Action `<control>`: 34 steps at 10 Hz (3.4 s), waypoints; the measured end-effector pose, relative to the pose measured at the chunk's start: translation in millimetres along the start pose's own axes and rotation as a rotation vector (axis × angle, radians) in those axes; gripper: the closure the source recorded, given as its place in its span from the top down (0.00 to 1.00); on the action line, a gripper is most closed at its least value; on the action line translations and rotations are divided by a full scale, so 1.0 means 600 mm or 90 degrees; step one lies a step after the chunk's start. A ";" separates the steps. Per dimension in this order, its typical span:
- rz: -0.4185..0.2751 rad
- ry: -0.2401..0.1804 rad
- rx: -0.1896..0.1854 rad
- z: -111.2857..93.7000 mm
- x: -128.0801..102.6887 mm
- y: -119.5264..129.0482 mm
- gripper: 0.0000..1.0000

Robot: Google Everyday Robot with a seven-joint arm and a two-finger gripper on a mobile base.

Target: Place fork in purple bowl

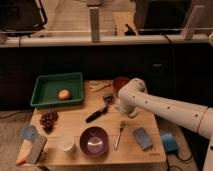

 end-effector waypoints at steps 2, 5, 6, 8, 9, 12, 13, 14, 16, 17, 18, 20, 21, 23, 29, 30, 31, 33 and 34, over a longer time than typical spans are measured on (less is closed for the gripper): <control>-0.020 -0.008 0.006 -0.044 -0.006 -0.007 0.06; -0.087 -0.070 0.011 -0.034 -0.019 0.024 0.34; -0.130 -0.090 0.018 -0.023 -0.027 0.043 0.44; -0.223 -0.115 0.026 -0.012 -0.039 0.077 0.62; -0.271 -0.108 0.021 0.005 -0.051 0.087 0.75; -0.455 -0.068 -0.006 0.055 -0.098 0.119 0.80; -0.476 -0.052 -0.019 0.065 -0.099 0.126 0.80; -0.474 -0.037 -0.031 0.075 -0.100 0.131 0.80; -0.469 -0.018 -0.047 0.077 -0.101 0.136 0.80; -0.466 -0.011 -0.054 0.079 -0.099 0.137 0.77; -0.461 -0.006 -0.064 0.081 -0.098 0.139 0.66; -0.458 0.002 -0.076 0.084 -0.100 0.137 0.49; -0.455 0.005 -0.082 0.085 -0.100 0.135 0.37; -0.453 0.007 -0.084 0.082 -0.098 0.134 0.18; -0.446 0.008 -0.099 0.084 -0.095 0.136 0.03; -0.446 0.008 -0.100 0.084 -0.094 0.137 0.03; -0.445 0.007 -0.100 0.083 -0.094 0.137 0.03; -0.417 -0.008 -0.088 0.066 -0.093 0.118 0.03; -0.398 -0.015 -0.079 0.044 -0.090 0.100 0.03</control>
